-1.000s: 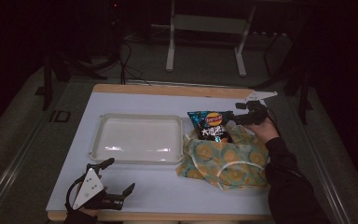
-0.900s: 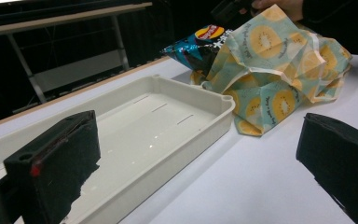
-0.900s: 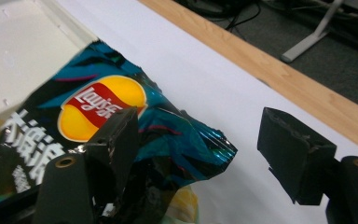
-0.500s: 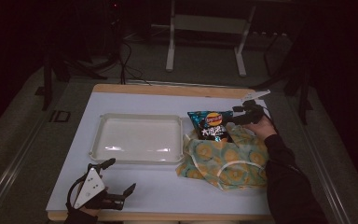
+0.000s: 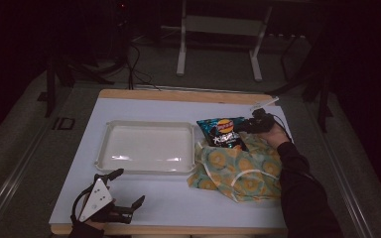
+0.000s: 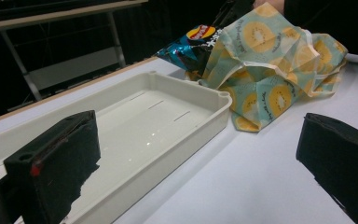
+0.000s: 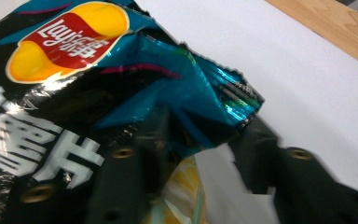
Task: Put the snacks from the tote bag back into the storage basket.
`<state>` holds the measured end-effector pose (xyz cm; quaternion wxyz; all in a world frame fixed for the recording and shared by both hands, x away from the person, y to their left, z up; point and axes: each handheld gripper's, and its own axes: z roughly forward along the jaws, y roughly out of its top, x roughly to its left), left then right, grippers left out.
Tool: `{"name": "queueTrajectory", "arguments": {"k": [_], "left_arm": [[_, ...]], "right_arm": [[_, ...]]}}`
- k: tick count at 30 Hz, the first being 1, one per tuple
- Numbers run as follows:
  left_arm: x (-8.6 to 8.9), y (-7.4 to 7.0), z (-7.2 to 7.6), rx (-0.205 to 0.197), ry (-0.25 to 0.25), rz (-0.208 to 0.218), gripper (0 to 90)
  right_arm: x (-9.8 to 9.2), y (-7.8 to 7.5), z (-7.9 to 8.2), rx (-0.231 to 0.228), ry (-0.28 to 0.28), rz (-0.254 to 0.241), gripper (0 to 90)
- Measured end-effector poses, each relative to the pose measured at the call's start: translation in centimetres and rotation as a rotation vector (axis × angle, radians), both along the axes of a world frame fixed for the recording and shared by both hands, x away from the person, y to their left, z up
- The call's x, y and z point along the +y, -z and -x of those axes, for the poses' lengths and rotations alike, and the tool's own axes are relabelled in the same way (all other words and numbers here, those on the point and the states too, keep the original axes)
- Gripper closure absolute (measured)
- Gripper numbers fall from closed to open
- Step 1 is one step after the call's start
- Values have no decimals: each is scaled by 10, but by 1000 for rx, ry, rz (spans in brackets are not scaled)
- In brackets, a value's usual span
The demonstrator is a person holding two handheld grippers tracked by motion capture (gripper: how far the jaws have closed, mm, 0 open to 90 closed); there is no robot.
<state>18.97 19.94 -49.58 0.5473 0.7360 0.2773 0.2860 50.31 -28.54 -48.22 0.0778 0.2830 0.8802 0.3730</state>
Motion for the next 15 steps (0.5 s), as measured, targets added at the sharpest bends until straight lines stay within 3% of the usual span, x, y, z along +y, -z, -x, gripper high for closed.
{"name": "queueTrajectory", "arguments": {"k": [2, 4, 5, 7, 12, 15], "left_arm": [[0, 0, 0, 0, 1, 0, 0], [0, 0, 0, 0, 1, -1, 0], [0, 0, 0, 0, 2, -1, 0], [0, 0, 0, 0, 2, -1, 0], [0, 0, 0, 0, 3, -4, 0], [0, 0, 1, -1, 2, -3, 0]], "right_arm": [[0, 0, 0, 1, -2, -12, 633], [2, 1, 0, 11, -2, -31, 726], [3, 1, -1, 12, -3, -41, 819], [5, 0, 1, -4, -7, -22, 895], [10, -5, 7, -50, 5, 12, 900], [9, -9, 9, -60, 13, 5, 900]]}}
